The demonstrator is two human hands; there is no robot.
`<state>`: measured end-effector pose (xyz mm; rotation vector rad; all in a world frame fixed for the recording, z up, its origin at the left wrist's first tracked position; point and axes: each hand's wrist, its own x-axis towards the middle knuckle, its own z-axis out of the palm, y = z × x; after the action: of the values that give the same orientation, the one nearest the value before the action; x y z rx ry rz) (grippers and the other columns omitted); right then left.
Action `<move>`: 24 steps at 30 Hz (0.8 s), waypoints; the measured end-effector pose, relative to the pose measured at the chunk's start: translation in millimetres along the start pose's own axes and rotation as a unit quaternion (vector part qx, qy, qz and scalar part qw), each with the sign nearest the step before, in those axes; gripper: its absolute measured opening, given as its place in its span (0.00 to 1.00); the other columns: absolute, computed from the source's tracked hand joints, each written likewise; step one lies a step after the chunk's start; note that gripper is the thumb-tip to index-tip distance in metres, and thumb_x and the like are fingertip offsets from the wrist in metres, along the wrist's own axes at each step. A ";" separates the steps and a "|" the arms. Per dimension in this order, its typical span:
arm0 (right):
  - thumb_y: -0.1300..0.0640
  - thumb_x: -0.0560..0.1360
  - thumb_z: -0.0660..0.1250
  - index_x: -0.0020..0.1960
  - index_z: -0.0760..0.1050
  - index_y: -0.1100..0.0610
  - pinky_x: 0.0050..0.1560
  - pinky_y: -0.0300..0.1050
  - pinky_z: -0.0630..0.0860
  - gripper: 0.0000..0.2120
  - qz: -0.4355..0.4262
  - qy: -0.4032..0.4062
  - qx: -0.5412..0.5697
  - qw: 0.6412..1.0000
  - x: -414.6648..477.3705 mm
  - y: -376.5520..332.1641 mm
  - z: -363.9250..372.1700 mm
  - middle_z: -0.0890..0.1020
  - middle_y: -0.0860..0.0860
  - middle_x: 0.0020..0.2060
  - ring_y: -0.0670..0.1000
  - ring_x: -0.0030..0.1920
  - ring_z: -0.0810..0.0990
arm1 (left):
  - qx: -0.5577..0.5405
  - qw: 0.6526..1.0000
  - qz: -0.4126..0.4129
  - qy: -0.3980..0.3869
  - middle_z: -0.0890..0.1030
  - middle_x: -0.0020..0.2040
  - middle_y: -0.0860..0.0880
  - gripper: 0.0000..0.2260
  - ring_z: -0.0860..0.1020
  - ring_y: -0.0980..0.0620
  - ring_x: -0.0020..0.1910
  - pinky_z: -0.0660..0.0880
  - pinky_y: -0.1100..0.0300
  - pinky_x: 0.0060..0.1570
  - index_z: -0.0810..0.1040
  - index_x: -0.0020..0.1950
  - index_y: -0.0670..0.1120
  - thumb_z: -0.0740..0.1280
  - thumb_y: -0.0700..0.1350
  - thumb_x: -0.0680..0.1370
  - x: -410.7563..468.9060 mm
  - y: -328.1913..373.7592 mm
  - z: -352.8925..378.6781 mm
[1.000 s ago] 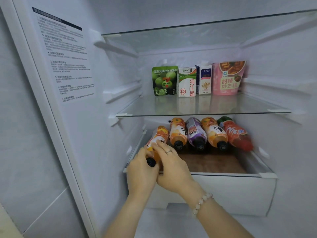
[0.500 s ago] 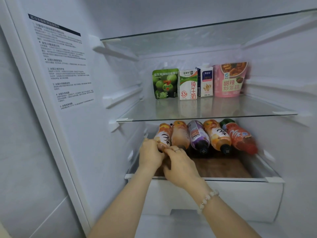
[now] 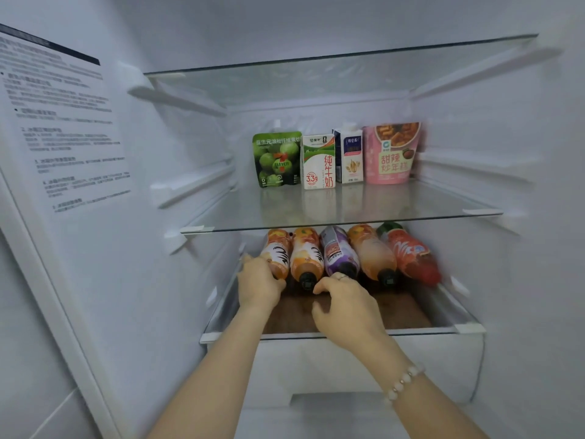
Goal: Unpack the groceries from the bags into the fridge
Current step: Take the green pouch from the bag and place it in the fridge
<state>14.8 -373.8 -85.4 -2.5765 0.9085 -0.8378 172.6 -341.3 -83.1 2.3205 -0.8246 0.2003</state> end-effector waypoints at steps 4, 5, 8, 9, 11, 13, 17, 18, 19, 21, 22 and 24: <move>0.50 0.76 0.64 0.62 0.73 0.48 0.50 0.41 0.72 0.15 0.004 -0.014 -0.014 1.000 -2.6 -3.3 -2.5 0.73 0.45 0.59 0.47 0.59 0.72 | 0.017 1.000 0.018 -0.010 0.63 0.71 0.41 0.20 0.73 0.41 0.62 0.72 0.53 0.57 0.74 0.62 0.41 0.72 0.45 0.72 -3.5 0.3 -3.4; 0.50 0.76 0.64 0.62 0.73 0.48 0.51 0.42 0.73 0.15 0.006 -0.019 -0.018 1.000 -3.1 -3.4 -3.7 0.73 0.46 0.59 0.48 0.59 0.73 | 0.018 0.999 0.025 -0.018 0.61 0.73 0.41 0.22 0.72 0.42 0.64 0.71 0.53 0.58 0.73 0.64 0.42 0.72 0.47 0.72 -4.0 0.3 -5.2; 0.51 0.75 0.65 0.62 0.74 0.50 0.52 0.44 0.74 0.16 0.017 -0.028 -0.036 0.999 -0.2 -1.5 -9.4 0.75 0.48 0.59 0.50 0.59 0.74 | 0.025 0.997 0.039 -0.064 0.60 0.73 0.40 0.27 0.67 0.43 0.68 0.70 0.52 0.61 0.71 0.67 0.44 0.71 0.52 0.71 -6.8 0.4 -12.6; 0.51 0.74 0.65 0.62 0.74 0.50 0.52 0.45 0.74 0.16 0.025 -0.025 -0.043 0.998 2.3 -0.5 -12.4 0.76 0.48 0.59 0.51 0.59 0.74 | 0.035 0.996 0.044 -0.075 0.62 0.72 0.39 0.27 0.67 0.42 0.68 0.69 0.52 0.61 0.70 0.67 0.44 0.71 0.53 0.71 -9.3 1.4 -17.2; 0.52 0.74 0.66 0.60 0.76 0.51 0.49 0.45 0.75 0.15 0.040 -0.007 -0.042 0.998 6.7 1.4 -20.2 0.78 0.50 0.56 0.52 0.56 0.76 | 0.072 0.993 0.070 -0.068 0.65 0.68 0.40 0.26 0.67 0.41 0.66 0.69 0.51 0.60 0.69 0.66 0.42 0.70 0.51 0.72 -17.9 3.9 -28.0; 0.53 0.73 0.67 0.56 0.78 0.52 0.46 0.44 0.74 0.12 0.042 0.027 -0.045 0.998 7.5 4.7 -27.7 0.79 0.51 0.53 0.52 0.54 0.76 | 0.112 0.986 0.120 -0.020 0.68 0.65 0.43 0.22 0.67 0.43 0.64 0.70 0.52 0.58 0.69 0.65 0.43 0.68 0.49 0.73 -30.4 4.1 -37.4; 0.54 0.72 0.67 0.57 0.76 0.53 0.56 0.47 0.73 0.14 0.018 0.085 -0.073 0.993 4.1 12.4 -30.6 0.78 0.51 0.54 0.52 0.57 0.73 | 0.163 0.968 0.187 0.047 0.68 0.66 0.47 0.20 0.66 0.47 0.65 0.66 0.56 0.60 0.67 0.66 0.45 0.64 0.46 0.75 -62.9 -3.3 -42.5; 0.54 0.72 0.67 0.58 0.76 0.53 0.57 0.47 0.73 0.14 0.014 0.084 -0.066 0.994 3.0 12.5 -29.2 0.77 0.51 0.55 0.53 0.58 0.73 | 0.166 0.966 0.190 0.050 0.68 0.65 0.48 0.18 0.66 0.47 0.64 0.66 0.56 0.59 0.68 0.64 0.46 0.63 0.45 0.75 -73.2 -6.5 -41.2; 0.54 0.72 0.67 0.58 0.76 0.53 0.56 0.47 0.73 0.14 0.012 0.078 -0.052 0.996 1.2 11.0 -27.6 0.77 0.51 0.56 0.53 0.58 0.73 | 0.167 0.965 0.193 0.052 0.69 0.64 0.48 0.17 0.67 0.47 0.63 0.66 0.57 0.58 0.70 0.62 0.46 0.63 0.43 0.74 -84.4 -10.7 -39.4; 0.54 0.73 0.66 0.57 0.76 0.53 0.54 0.45 0.73 0.13 0.002 0.073 -0.034 0.997 -2.5 3.9 -26.1 0.77 0.51 0.57 0.52 0.58 0.73 | 0.159 0.962 0.208 0.077 0.73 0.57 0.47 0.14 0.72 0.46 0.58 0.69 0.56 0.52 0.75 0.55 0.45 0.66 0.40 0.70 -103.4 -18.9 -36.8; 0.54 0.73 0.66 0.56 0.76 0.53 0.54 0.45 0.73 0.13 -0.005 0.076 -0.032 0.997 -5.1 -0.5 -27.5 0.78 0.51 0.56 0.52 0.58 0.73 | 0.153 0.961 0.212 0.086 0.75 0.53 0.47 0.12 0.75 0.45 0.54 0.71 0.55 0.48 0.76 0.50 0.44 0.68 0.40 0.67 -110.8 -22.5 -38.3; 0.55 0.72 0.66 0.55 0.77 0.54 0.52 0.46 0.74 0.12 -0.023 0.093 -0.039 0.995 -14.1 -9.4 -35.3 0.78 0.52 0.54 0.53 0.57 0.74 | 0.154 0.959 0.220 0.092 0.76 0.48 0.47 0.11 0.76 0.45 0.48 0.72 0.55 0.44 0.76 0.46 0.44 0.70 0.39 0.65 -124.2 -28.2 -47.8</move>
<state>-11.0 -360.0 -59.4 -2.6291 0.9525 -1.0903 95.1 -231.5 -104.0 2.3160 -1.2786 0.7744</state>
